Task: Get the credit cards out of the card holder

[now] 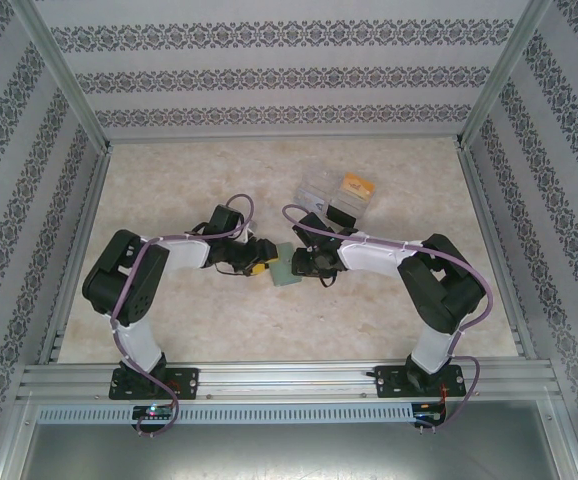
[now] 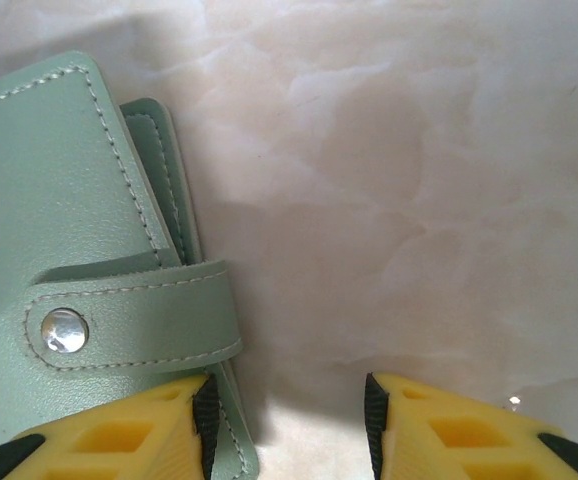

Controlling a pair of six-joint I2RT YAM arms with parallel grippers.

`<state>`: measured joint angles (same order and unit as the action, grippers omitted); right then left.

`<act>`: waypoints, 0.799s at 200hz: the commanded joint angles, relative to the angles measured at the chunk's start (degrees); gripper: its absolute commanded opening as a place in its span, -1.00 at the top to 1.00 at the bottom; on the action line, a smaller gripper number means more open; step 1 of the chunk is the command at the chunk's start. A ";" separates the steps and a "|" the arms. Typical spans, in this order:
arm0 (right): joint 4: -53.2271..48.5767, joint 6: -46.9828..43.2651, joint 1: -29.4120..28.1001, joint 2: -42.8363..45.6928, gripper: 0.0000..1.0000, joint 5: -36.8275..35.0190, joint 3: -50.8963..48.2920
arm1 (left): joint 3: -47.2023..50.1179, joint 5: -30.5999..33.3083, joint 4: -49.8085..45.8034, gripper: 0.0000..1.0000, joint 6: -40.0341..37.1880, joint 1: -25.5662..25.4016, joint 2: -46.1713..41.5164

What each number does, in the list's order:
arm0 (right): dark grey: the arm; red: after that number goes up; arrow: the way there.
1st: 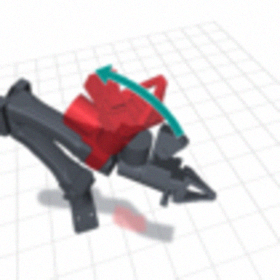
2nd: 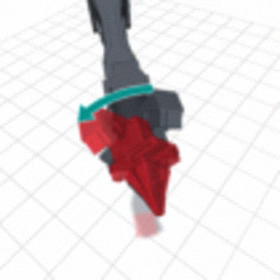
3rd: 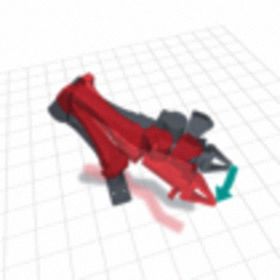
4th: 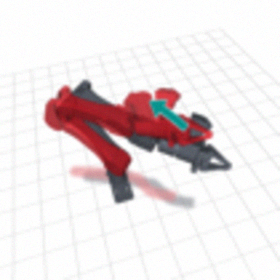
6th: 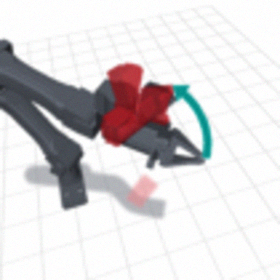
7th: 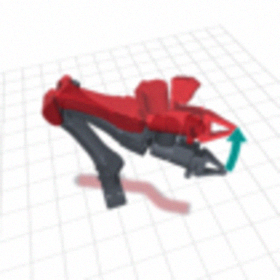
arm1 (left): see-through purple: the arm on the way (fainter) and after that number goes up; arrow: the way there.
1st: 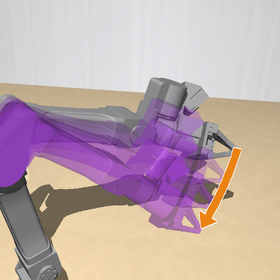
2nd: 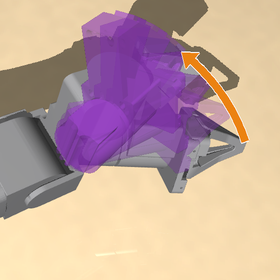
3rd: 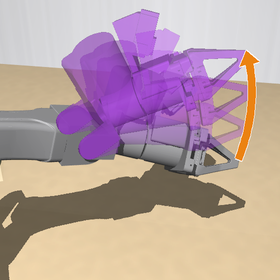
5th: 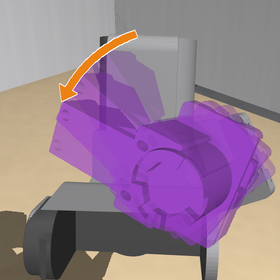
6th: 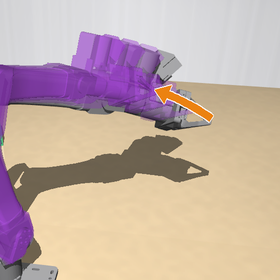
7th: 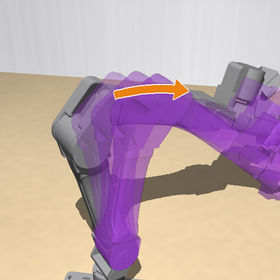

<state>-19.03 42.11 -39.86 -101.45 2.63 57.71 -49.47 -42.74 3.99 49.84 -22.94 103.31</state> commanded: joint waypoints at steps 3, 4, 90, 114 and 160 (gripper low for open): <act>-0.04 1.02 0.52 -1.82 0.09 0.88 -1.08 | -1.56 -2.61 2.45 0.08 -1.33 -0.92 1.58; 0.00 1.03 0.55 -1.82 0.09 0.88 -1.05 | -1.58 -2.65 2.53 0.08 -1.33 -0.95 1.65; 3.07 -2.83 1.85 7.78 0.07 1.25 -3.10 | -2.35 -2.64 2.90 0.77 -3.81 -0.95 -0.01; 5.76 -4.27 2.04 10.12 0.04 4.10 -3.49 | -2.64 -2.52 2.47 0.88 -4.48 -0.88 -0.65; 5.23 -4.26 1.91 5.11 0.07 7.44 0.68 | -2.67 -2.17 1.73 1.00 -5.04 -0.89 -1.60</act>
<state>-14.06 38.76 -38.35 -93.60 7.64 56.18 -51.13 -44.99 6.04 46.65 -23.24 103.63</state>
